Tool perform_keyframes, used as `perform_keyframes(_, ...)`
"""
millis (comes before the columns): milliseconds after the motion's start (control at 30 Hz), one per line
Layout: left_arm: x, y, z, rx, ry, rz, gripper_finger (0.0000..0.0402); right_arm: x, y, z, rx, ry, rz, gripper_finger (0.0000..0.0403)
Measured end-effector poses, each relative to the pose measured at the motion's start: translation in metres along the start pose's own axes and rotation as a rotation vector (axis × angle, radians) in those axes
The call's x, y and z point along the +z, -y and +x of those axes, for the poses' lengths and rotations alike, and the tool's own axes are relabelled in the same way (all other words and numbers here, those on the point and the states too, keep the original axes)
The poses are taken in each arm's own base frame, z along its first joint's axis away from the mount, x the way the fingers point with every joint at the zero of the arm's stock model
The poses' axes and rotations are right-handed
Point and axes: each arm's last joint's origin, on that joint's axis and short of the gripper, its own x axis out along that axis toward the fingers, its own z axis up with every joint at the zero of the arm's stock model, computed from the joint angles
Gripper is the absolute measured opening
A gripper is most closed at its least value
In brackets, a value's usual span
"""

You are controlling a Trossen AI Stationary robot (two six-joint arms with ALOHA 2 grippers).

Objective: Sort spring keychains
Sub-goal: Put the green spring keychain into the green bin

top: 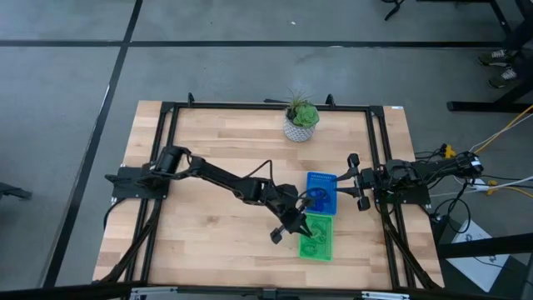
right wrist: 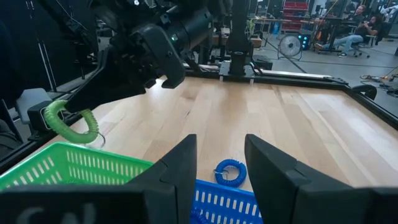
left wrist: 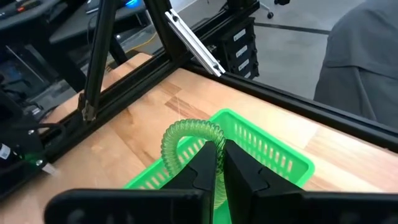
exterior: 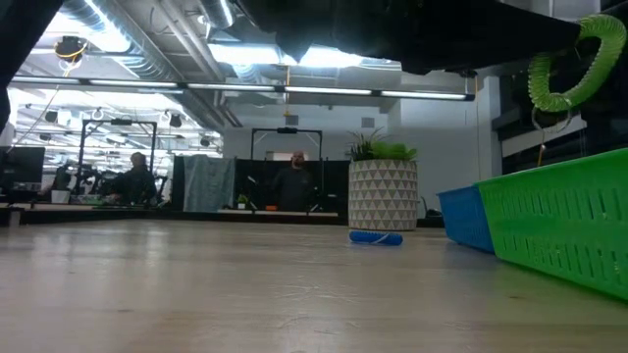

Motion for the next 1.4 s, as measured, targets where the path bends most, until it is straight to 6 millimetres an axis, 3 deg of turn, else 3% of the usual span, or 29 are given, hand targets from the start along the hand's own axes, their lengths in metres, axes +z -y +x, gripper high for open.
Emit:
perform_keyframes(1200, -0.0019, 0.0005, 0.0000, 0.009, -0.026, -0.006, 0.0018, 0.0001, 0.0000, 0.0000, 0.000, 0.000, 0.000, 0.0136)
perform_keyframes(1400, 0.0024, 0.0012, 0.0015, 0.084, -0.032, 0.022, 0.0042, 0.0001, 0.0000, 0.0000, 0.000, 0.001, 0.000, 0.0136)
